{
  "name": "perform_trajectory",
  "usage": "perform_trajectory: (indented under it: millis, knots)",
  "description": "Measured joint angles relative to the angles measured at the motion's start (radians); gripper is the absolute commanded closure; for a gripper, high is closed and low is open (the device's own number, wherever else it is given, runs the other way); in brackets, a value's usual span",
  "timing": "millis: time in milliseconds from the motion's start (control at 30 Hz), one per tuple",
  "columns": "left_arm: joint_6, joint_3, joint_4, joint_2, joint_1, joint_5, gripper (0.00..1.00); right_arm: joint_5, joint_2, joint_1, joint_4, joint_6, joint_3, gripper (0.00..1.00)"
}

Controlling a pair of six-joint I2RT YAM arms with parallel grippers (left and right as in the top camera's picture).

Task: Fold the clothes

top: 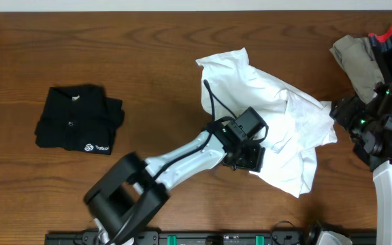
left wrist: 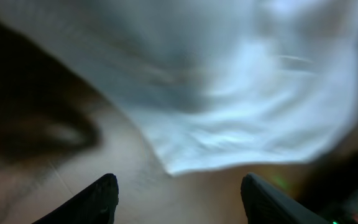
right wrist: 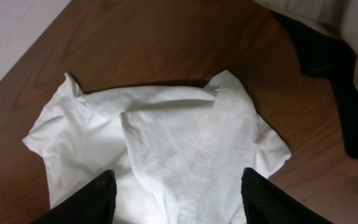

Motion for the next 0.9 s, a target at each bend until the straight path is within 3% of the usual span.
perform_trajectory:
  millis: [267,400,533,700,900]
  knots:
    - [-0.044,-0.003,0.091,0.069,0.013,0.029,0.36,-0.006,0.0,0.0,0.0,0.0,0.0,0.38]
    - [-0.062,-0.001,0.124,0.092,0.01,0.083,0.6,-0.006,0.0,0.0,-0.003,0.0,0.0,0.38]
    - [-0.066,0.0,0.121,0.114,0.009,0.119,0.94,-0.006,0.0,0.0,-0.003,0.0,0.0,0.38]
    - [-0.038,0.009,0.033,0.121,0.023,0.134,0.94,-0.006,0.0,0.0,-0.005,-0.001,0.0,0.38]
    - [0.016,0.029,-0.283,0.015,0.147,-0.026,0.94,-0.063,0.0,0.0,-0.014,-0.076,0.0,0.46]
